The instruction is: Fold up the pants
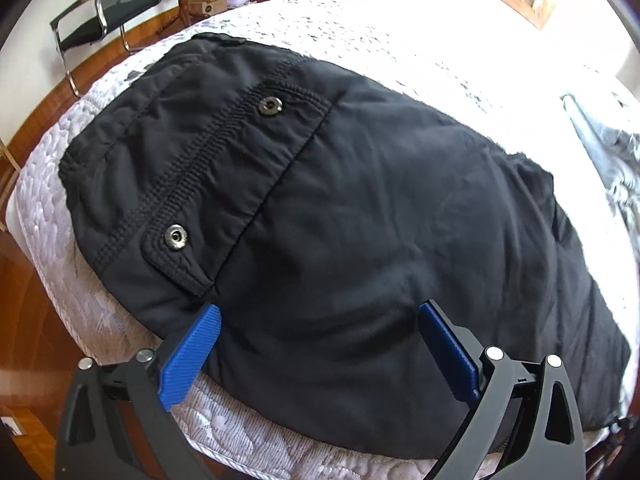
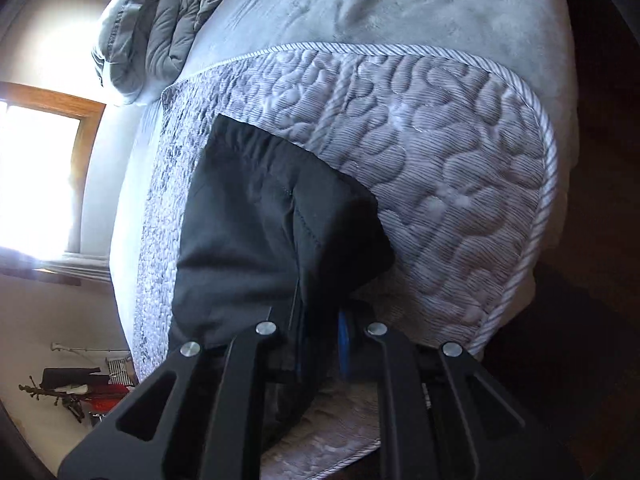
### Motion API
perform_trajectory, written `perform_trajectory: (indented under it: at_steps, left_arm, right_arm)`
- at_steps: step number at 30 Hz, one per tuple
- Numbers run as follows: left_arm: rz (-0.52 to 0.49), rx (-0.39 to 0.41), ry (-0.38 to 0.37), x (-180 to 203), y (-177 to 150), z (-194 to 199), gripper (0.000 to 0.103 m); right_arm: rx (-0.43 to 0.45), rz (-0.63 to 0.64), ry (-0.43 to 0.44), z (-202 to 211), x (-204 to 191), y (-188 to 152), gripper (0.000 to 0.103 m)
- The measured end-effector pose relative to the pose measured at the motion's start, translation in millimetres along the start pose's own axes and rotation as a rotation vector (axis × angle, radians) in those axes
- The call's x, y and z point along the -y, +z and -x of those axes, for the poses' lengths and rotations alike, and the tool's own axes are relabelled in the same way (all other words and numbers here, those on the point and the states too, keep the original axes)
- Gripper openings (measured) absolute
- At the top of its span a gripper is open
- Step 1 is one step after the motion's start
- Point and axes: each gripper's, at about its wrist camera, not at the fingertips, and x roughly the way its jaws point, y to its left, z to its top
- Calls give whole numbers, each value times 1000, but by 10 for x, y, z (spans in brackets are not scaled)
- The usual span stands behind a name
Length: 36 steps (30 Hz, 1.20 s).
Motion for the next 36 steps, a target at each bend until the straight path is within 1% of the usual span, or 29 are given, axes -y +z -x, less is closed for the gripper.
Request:
perform_trajectory:
  at_steps: [3, 6, 8, 13, 16, 18, 20, 25, 29, 36]
  left_arm:
    - [54, 41, -37, -104, 35, 185, 99]
    - [100, 103, -82, -201, 48, 462, 99]
    - [119, 124, -106, -225, 21, 593, 99]
    - [155, 146, -169, -277, -67, 840, 99]
    - [173, 127, -206, -272, -111, 879, 99]
    - [173, 114, -210, -262, -128, 879, 99]
    - [171, 109, -209, -263, -142, 864, 99]
    - [182, 108, -210, -323, -131, 842, 99]
    - [195, 113, -205, -397, -157, 887, 99]
    - [253, 114, -203, -638, -187, 893, 99]
  right_arm:
    - [24, 62, -8, 90, -150, -19, 12]
    - [64, 162, -21, 214, -433, -71, 12]
    - [93, 233, -26, 292, -620, -122, 12]
    - [161, 446, -17, 517, -1235, -377, 12]
    - [178, 582, -8, 556, -1638, -577, 12]
    - [179, 656, -1, 554, -1882, -721, 12]
    - [165, 713, 26, 543, -2092, -885, 12]
    - [135, 844, 64, 512, -2473, -1285, 12]
    - [113, 962, 71, 476, -2723, -1702, 12]
    - [14, 1140, 83, 173, -3048, -2455, 12]
